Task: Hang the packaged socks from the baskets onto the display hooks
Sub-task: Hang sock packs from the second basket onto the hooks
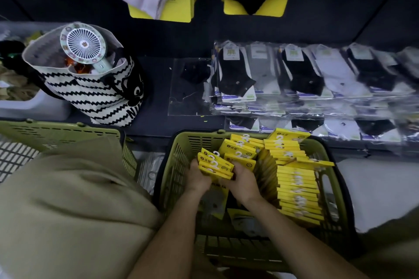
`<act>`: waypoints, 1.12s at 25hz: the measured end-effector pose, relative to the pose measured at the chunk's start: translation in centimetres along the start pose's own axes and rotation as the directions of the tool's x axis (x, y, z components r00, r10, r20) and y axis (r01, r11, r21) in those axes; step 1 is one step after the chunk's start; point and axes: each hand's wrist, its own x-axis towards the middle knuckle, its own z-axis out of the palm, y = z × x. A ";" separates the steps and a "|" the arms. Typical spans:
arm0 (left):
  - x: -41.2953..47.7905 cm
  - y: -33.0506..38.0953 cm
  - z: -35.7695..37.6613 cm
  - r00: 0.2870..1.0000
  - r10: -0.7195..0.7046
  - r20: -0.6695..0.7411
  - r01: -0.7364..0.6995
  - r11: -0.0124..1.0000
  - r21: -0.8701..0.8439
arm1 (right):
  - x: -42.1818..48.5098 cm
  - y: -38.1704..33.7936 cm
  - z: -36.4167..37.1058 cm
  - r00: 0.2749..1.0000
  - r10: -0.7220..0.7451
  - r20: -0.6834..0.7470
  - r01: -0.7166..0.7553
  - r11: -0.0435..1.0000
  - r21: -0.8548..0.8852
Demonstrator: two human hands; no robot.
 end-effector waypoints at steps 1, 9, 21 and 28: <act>-0.5 0.1 0.2 0.999 0.033 0.034 -0.032 0.999 -0.030 | -0.3 0.6 -0.7 1.000 -0.001 -0.006 0.001 0.999 0.036; -2.5 -0.7 1.2 0.972 0.116 0.205 -0.135 0.987 0.082 | -1.3 3.8 -2.3 0.987 0.078 0.144 -0.094 0.990 0.108; -4.5 5.5 -2.4 0.908 0.409 0.093 -0.403 0.912 -0.073 | -0.3 -1.2 -5.1 0.993 0.101 -0.058 -0.054 0.841 0.539; -8.8 13.4 -5.6 0.785 0.620 -0.001 -0.575 0.728 -0.374 | -0.6 -9.2 -11.2 0.944 -0.155 -0.290 0.296 0.785 0.544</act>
